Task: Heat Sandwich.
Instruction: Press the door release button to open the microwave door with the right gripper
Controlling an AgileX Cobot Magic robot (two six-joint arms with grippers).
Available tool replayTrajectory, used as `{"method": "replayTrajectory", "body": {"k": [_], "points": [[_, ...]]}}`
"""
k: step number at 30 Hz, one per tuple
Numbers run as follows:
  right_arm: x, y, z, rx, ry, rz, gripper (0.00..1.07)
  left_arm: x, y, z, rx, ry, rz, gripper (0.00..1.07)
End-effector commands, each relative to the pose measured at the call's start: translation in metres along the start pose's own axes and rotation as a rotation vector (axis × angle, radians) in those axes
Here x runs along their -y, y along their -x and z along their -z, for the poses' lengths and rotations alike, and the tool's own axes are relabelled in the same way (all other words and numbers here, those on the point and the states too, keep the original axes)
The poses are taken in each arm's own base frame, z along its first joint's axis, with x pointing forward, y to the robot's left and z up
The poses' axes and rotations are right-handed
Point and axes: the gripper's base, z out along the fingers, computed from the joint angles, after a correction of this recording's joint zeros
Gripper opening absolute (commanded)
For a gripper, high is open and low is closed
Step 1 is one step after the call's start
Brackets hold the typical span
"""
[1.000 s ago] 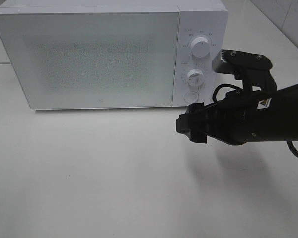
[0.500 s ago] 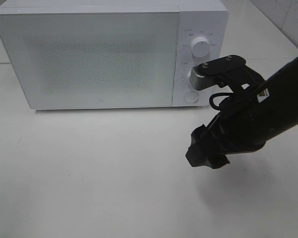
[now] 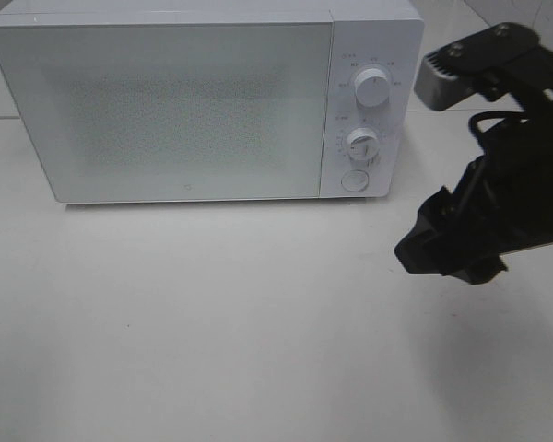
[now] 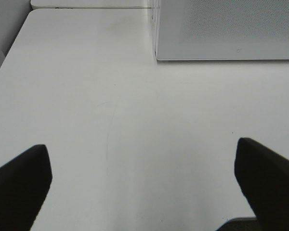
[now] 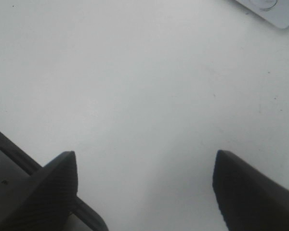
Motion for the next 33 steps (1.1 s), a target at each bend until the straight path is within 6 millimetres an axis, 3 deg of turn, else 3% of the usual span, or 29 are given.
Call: {"method": "replayTrajectory", "body": {"k": [1,2,10,13,15,17,28,33], "points": [[0.003,-0.009,0.028,0.049,-0.039,0.009,0.76,0.001,-0.001,0.002,0.026,-0.002,-0.001,0.98],[0.003,-0.015,0.041,0.073,-0.046,0.013,0.76,0.001,-0.001,0.002,0.026,-0.002,-0.001,0.98],[0.002,-0.037,0.081,0.175,-0.052,-0.002,0.76,0.001,-0.001,0.002,0.026,-0.002,-0.001,0.98],[0.001,-0.052,0.107,0.278,-0.067,-0.014,0.76,0.001,-0.001,0.002,0.026,-0.002,-0.001,0.98],[0.002,-0.057,0.112,0.296,-0.073,-0.019,0.76,0.001,-0.001,0.002,0.026,-0.002,-0.001,0.98],[0.004,-0.073,0.127,0.341,-0.116,-0.038,0.76,0.001,-0.001,0.002,0.026,-0.002,-0.001,0.98],[0.012,-0.128,0.128,0.341,-0.26,-0.202,0.76,0.001,-0.001,0.002,0.026,-0.002,-0.001,0.98],[0.007,-0.159,0.131,0.425,-0.355,-0.333,0.76,0.001,-0.001,0.002,0.026,-0.002,-0.001,0.98]]}}
